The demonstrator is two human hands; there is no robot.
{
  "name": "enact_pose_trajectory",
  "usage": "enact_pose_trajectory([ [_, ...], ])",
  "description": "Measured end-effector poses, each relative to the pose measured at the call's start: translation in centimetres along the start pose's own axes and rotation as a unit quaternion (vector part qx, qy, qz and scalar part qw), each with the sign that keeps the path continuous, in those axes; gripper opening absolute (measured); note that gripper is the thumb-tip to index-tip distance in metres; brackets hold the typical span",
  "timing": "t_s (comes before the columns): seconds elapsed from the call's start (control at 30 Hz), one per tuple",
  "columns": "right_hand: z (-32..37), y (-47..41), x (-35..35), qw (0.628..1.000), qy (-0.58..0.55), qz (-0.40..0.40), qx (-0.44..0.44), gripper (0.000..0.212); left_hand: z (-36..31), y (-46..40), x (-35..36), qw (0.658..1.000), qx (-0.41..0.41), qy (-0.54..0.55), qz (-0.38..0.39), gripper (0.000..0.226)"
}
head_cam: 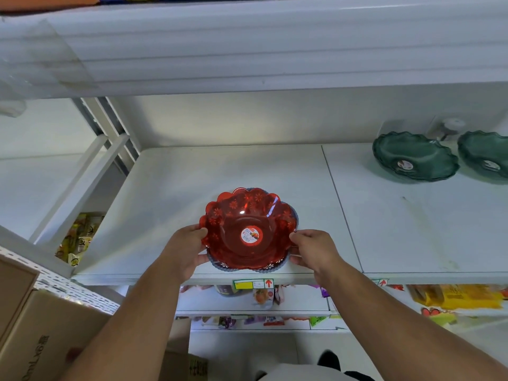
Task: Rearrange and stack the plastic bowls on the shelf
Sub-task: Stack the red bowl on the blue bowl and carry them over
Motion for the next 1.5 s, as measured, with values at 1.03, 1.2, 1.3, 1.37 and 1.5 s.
enact_pose_trajectory([
  [1.03,0.7,5.2,-34.3,0.988,-0.078,-0.131,-0.041,0.02,2.8,11.5,32.5,0.99,0.056,-0.048,0.118,0.029],
  [1.2,0.7,5.1,-39.5,0.988,-0.072,-0.133,-0.039,0.017,4.4,13.3,37.1,0.992,0.049,-0.036,0.115,0.025],
  [1.3,0.4,4.6,-41.7,0.986,-0.08,-0.14,-0.035,0.015,5.0,13.6,39.2,0.991,0.047,-0.049,0.115,0.026],
  [1.37,0.1,3.9,-42.8,0.985,-0.079,-0.149,-0.03,0.014,5.4,13.3,40.3,0.991,0.047,-0.054,0.11,0.026],
  [1.5,-0.5,2.5,-44.5,0.982,-0.072,-0.171,-0.021,0.015,6.3,12.3,42.4,0.989,0.045,-0.051,0.129,0.03],
])
Point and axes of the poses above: each hand's wrist, its own y-axis away from the middle knuckle, its own x-axis out of the palm, z = x × y, the point moved 10 cm from there along -y, towards the middle knuckle, and after that the axes turned 3 degrees about x, right-handed, at the moved point
